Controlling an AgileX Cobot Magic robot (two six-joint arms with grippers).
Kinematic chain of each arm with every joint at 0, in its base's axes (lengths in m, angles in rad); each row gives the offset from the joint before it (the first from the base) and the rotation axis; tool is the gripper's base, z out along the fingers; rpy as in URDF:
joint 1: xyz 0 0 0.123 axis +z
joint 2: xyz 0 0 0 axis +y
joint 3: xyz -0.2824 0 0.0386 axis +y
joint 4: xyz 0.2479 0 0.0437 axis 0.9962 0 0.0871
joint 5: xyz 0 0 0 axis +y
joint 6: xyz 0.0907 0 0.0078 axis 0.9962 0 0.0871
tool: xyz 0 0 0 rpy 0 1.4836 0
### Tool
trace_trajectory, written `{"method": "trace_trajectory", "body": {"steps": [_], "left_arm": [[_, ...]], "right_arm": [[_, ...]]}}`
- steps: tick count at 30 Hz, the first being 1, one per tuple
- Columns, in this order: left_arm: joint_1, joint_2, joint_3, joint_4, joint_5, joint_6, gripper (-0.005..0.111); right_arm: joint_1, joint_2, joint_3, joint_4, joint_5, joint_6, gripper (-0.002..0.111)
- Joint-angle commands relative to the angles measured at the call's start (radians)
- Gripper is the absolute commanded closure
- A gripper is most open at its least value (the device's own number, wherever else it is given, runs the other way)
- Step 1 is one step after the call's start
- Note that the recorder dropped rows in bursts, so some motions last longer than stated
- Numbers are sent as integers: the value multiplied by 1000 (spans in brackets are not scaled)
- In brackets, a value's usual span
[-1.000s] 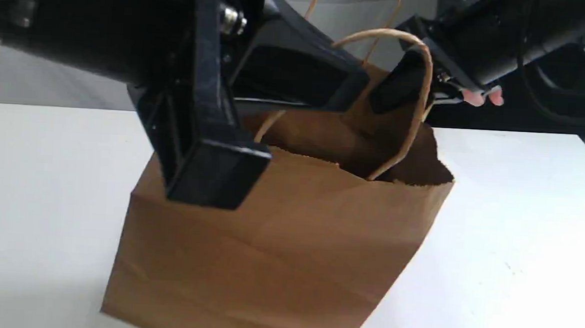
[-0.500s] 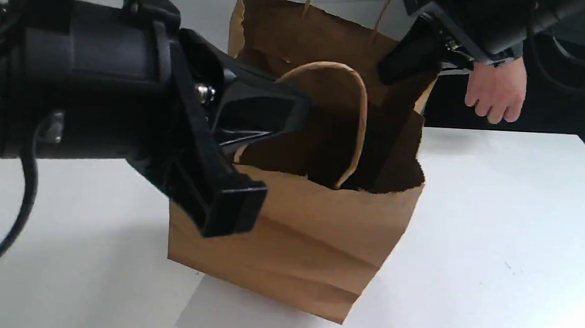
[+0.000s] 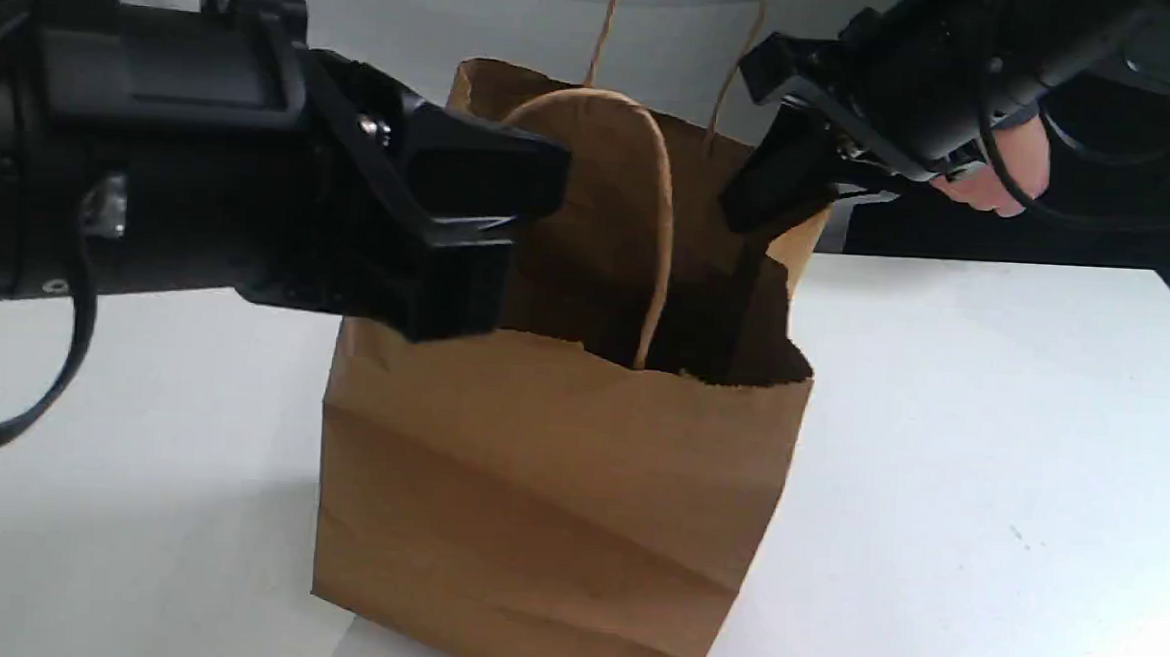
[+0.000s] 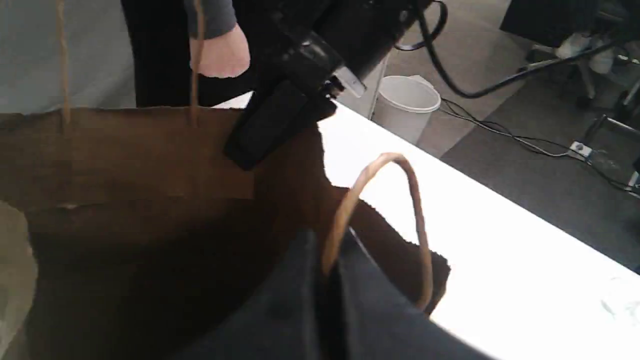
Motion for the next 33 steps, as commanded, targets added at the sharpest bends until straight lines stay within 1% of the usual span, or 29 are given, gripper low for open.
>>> {"method": "trace_trajectory", "body": {"steps": [1, 3, 7, 14, 23, 26, 28, 29, 30, 33], "left_arm": [[41, -9, 6, -14, 44, -10, 107], [51, -9, 8, -14, 55, -10, 107], [51, -4, 8, -14, 56, -10, 107], [51, 69, 8, -14, 97, -10, 107], [51, 94, 8, -22, 90, -10, 107], [51, 94, 8, -22, 83, -10, 105], [51, 94, 6, -24, 85, -10, 101], [51, 94, 6, -31, 87, -10, 97], [51, 94, 6, -36, 87, -8, 92], [51, 94, 6, -35, 92, -8, 71]], "right_arm": [[0, 6, -4, 10, -5, 7, 108], [0, 9, -4, 8, -5, 7, 108], [0, 15, -4, 5, -5, 11, 108], [0, 24, -4, 5, -5, 26, 108], [0, 24, -4, -15, -5, 26, 108], [0, 24, -4, -17, -5, 26, 108], [0, 24, -4, -17, -5, 26, 108], [0, 24, -4, -17, -5, 26, 108], [0, 24, -4, -17, -5, 26, 108], [0, 24, -4, -17, -5, 26, 108]]}}
